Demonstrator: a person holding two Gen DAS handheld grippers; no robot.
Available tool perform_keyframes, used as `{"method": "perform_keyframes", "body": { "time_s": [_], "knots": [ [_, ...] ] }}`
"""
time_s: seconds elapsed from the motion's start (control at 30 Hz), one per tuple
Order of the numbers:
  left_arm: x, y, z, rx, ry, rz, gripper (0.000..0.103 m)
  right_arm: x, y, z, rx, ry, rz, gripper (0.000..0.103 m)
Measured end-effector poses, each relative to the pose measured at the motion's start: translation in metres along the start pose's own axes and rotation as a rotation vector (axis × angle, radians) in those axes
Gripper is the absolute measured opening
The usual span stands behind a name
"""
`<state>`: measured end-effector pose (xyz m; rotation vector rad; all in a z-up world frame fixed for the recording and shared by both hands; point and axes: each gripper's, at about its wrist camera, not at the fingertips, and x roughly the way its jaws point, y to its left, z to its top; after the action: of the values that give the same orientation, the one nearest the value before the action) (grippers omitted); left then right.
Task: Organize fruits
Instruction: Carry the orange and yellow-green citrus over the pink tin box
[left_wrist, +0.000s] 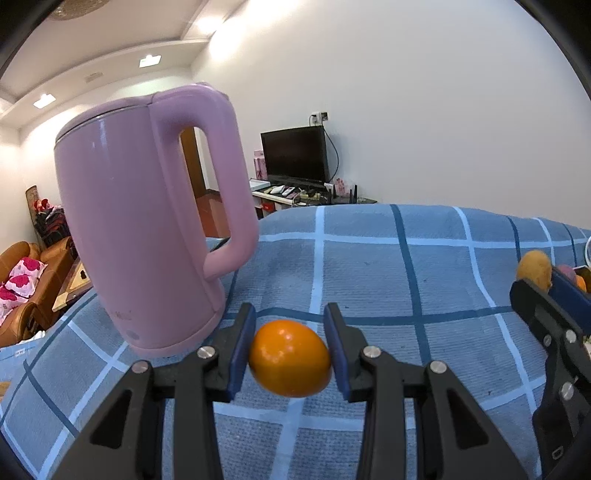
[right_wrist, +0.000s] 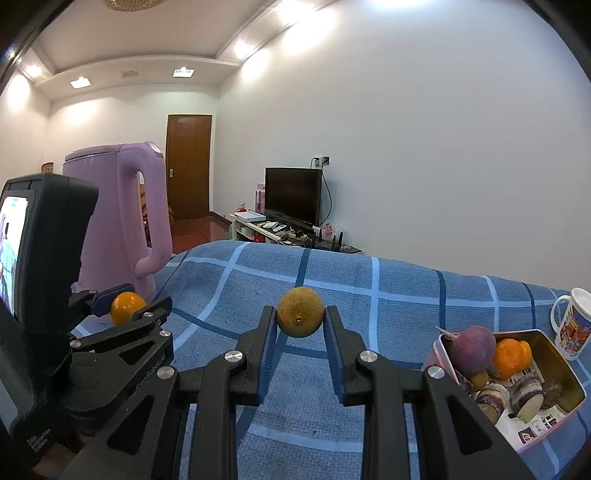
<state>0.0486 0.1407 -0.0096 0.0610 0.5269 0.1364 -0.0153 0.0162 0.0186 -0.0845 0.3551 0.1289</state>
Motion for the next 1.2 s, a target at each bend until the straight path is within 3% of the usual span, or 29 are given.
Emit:
{"method": "perform_keyframes", "body": {
  "time_s": [0.63, 1.2],
  "knots": [
    [-0.033, -0.009, -0.01, -0.04, -0.065, -0.005, 0.04, -0.008, -0.004, -0.005, 0.011, 0.003, 0.001, 0.028],
    [-0.048, -0.022, -0.015, -0.054, -0.075, -0.025, 0.04, -0.019, -0.02, -0.011, 0.019, 0.005, -0.011, 0.028]
  ]
}}
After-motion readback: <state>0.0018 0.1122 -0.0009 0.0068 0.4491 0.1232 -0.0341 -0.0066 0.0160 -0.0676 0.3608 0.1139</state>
